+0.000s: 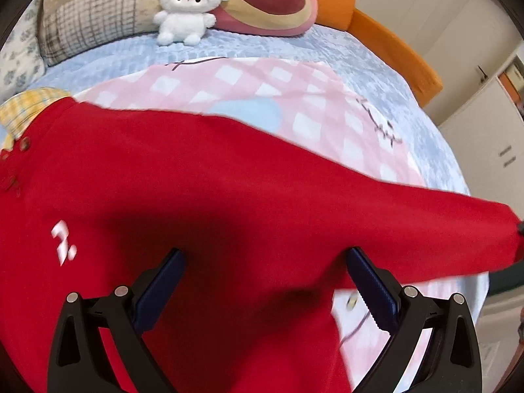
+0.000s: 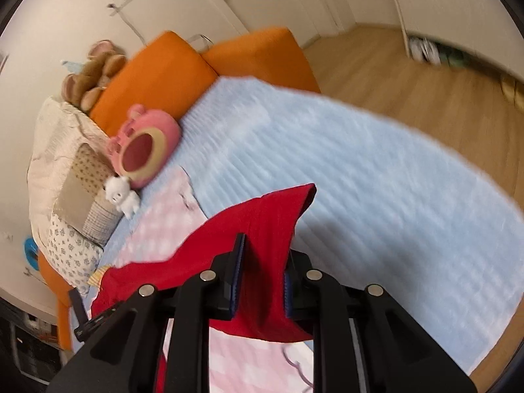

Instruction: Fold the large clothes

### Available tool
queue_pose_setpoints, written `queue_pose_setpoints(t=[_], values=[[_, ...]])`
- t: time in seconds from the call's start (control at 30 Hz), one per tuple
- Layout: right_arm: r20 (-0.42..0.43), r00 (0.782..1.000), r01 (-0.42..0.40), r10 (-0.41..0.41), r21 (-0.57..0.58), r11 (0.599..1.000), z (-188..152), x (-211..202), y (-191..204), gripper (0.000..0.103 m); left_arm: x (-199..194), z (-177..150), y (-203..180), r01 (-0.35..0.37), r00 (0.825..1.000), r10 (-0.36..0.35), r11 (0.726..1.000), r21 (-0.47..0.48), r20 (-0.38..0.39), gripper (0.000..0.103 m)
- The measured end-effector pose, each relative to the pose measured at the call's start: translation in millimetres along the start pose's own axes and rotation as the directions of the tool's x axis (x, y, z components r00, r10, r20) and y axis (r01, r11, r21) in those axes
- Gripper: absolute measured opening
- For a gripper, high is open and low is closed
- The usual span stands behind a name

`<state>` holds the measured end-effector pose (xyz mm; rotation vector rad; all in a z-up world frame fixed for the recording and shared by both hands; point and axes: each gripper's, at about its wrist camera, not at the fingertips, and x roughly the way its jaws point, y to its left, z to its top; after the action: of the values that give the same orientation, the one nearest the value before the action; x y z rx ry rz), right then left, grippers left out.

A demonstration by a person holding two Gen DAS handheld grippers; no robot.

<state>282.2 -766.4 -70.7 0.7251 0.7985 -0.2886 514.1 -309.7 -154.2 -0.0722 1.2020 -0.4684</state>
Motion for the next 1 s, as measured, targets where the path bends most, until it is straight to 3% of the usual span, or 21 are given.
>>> queue_pose_setpoints(t=[0.13, 0.17, 0.2, 0.23, 0.33, 0.37, 0.43, 0.5, 0.57, 0.63, 0.67, 0.73, 0.8, 0.87, 0.9, 0.93, 1.0], values=[[0.061, 0.997, -0.048, 0.055, -0.115, 0.992, 21.2, -23.8, 66.8, 0.016, 36.4, 28.6, 2.3, -0.054, 0.992, 0.049, 0.998, -0.038, -0.116, 0.1], [0.084, 0.991, -0.091, 0.105, -0.155, 0.984, 22.8, -32.1, 88.6, 0.004, 47.6, 31.8, 4.0, -0.068, 0.985, 0.061, 0.997, -0.042, -0.16, 0.1], [0.103, 0.984, -0.126, 0.148, -0.193, 0.973, 21.9, -43.2, 109.2, 0.003, 55.4, 33.2, 4.6, -0.079, 0.98, 0.07, 0.996, -0.044, -0.188, 0.1], [0.104, 0.97, -0.188, 0.219, -0.242, 0.952, 17.8, -55.7, 131.8, 0.003, 60.2, 34.5, 4.3, -0.083, 0.978, 0.074, 0.996, -0.04, -0.198, 0.1], [0.079, 0.946, -0.261, 0.314, -0.391, 0.883, -8.8, -81.2, 190.9, 0.003, 57.9, 38.6, 8.9, -0.041, 0.982, 0.027, 0.997, -0.069, -0.188, 0.1], [0.037, 0.926, -0.32, 0.375, -0.45, 0.834, -29.2, -90.2, 215.9, 0.003, 55.7, 40.0, 15.2, -0.004, 0.983, -0.014, 0.995, -0.098, -0.184, 0.1], [-0.023, 0.898, -0.39, 0.439, -0.499, 0.774, -58.7, -96.8, 243.2, 0.003, 47.7, 41.9, 34.3, 0.108, 0.976, -0.14, 0.975, -0.193, -0.164, 0.1], [-0.141, 0.843, -0.502, 0.519, -0.554, 0.665, -108.8, -101.4, 273.5, 0.003, 38.2, 41.7, 57.8, 0.229, 0.954, -0.273, 0.929, -0.29, -0.123, 0.1], [-0.231, 0.808, -0.553, 0.541, -0.614, 0.563, -160.0, -101.9, 294.2, 0.003, 31.1, 40.7, 76.2, 0.293, 0.936, -0.341, 0.895, -0.336, -0.092, 0.1], [-0.33, 0.782, -0.596, 0.528, -0.642, 0.482, -205.4, -99.4, 312.4, 0.002, 23.9, 40.2, 88.0, 0.317, 0.93, -0.36, 0.89, -0.329, -0.078, 0.1], [-0.402, 0.75, -0.641, 0.526, -0.639, 0.425, -232.8, -96.9, 318.3, 0.002, 20.1, 36.5, 90.0, 0.319, 0.931, -0.358, 0.892, -0.321, -0.068, 0.1], [-0.466, 0.726, -0.665, 0.505, -0.662, 0.345, -279.0, -97.1, 324.8, 0.002, 11.8, 31.9, 95.2, 0.346, 0.924, -0.379, 0.885, -0.311, -0.051, 0.1], [-0.548, 0.675, -0.715, 0.494, -0.652, 0.254, -328.4, -95.3, 325.2, 0.002, 6.7, 34.9, 97.4, 0.363, 0.919, -0.393, 0.884, -0.293, -0.046, 0.1], [-0.612, 0.639, -0.754, 0.466, -0.619, 0.22, -372.3, -89.6, 321.3, 0.002, -1.5, 34.9, 94.9, 0.367, 0.92, -0.388, 0.899, -0.241, -0.047, 0.1], [-0.627, 0.637, -0.759, 0.448, -0.614, 0.219, -383.0, -83.9, 318.2, 0.002, -3.5, 31.0, 90.4, 0.365, 0.922, -0.384, 0.905, -0.217, -0.049, 0.1], [-0.643, 0.643, -0.757, 0.417, -0.617, 0.215, -400.6, -76.8, 313.0, 0.002, -7.5, 27.5, 82.7, 0.362, 0.926, -0.375, 0.915, -0.181, -0.044, 0.1], [-0.606, 0.676, -0.73, 0.42, -0.631, 0.263, -408.6, -64.1, 298.5, 0.005, -18.1, 19.3, 66.7, 0.396, 0.915, -0.402, 0.912, -0.104, -0.041, 0.1]])
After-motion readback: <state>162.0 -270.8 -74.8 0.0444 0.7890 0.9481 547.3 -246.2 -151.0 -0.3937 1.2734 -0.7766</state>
